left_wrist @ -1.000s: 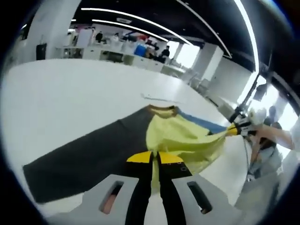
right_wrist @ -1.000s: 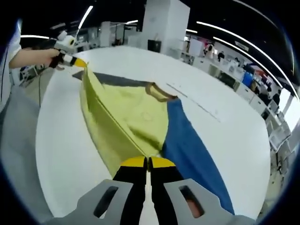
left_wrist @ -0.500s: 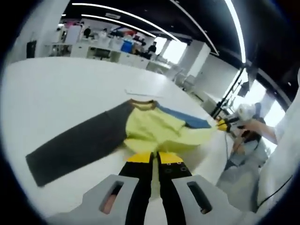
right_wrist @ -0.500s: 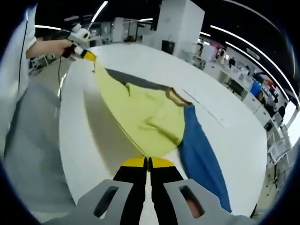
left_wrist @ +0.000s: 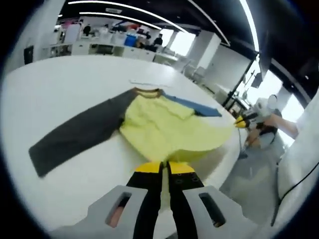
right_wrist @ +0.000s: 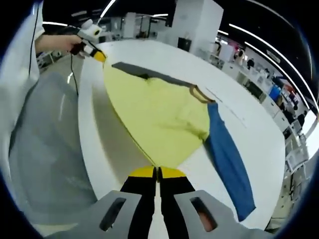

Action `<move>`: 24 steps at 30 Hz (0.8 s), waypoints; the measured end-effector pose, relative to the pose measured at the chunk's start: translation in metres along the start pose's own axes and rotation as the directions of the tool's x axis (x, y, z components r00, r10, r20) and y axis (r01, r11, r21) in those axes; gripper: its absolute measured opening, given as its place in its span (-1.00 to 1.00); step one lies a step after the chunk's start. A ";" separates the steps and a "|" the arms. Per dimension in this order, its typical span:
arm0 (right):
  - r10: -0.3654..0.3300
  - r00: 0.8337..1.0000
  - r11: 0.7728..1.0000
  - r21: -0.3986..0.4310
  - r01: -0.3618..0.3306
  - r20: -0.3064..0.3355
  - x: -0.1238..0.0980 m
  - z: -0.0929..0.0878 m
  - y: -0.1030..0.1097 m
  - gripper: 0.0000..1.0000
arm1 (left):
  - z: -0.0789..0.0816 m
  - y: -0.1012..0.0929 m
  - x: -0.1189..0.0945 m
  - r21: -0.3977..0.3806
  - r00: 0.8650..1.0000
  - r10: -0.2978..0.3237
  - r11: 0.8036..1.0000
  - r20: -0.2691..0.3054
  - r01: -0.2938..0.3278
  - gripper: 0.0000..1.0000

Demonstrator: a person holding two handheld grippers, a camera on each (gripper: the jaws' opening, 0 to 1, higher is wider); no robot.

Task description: Fold the garment on the visible template until the final outline fits inside the template.

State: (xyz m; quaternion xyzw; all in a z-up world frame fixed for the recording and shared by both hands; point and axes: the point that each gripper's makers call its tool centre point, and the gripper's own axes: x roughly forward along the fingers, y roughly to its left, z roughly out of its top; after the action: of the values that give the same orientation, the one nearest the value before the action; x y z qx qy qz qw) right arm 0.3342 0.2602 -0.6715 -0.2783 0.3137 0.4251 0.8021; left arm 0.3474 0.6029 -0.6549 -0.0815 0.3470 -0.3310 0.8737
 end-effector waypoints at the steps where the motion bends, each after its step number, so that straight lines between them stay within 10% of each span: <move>1: 0.002 1.000 1.000 0.002 -0.002 -0.003 0.000 -0.002 0.002 -0.95 | -0.004 -0.001 0.000 0.004 1.000 0.002 1.000 -0.008 -0.002 -1.00; 24: 0.028 0.998 0.999 0.032 -0.027 -0.060 0.007 -0.039 0.056 -0.95 | -0.063 -0.005 -0.003 0.057 0.990 0.023 0.998 -0.136 -0.016 -0.99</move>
State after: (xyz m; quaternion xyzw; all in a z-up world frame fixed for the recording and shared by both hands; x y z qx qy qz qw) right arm 0.2790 0.2628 -0.7115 -0.2742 0.3480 0.4226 0.7906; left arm 0.3014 0.6070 -0.6984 -0.0311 0.3973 -0.3368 0.8531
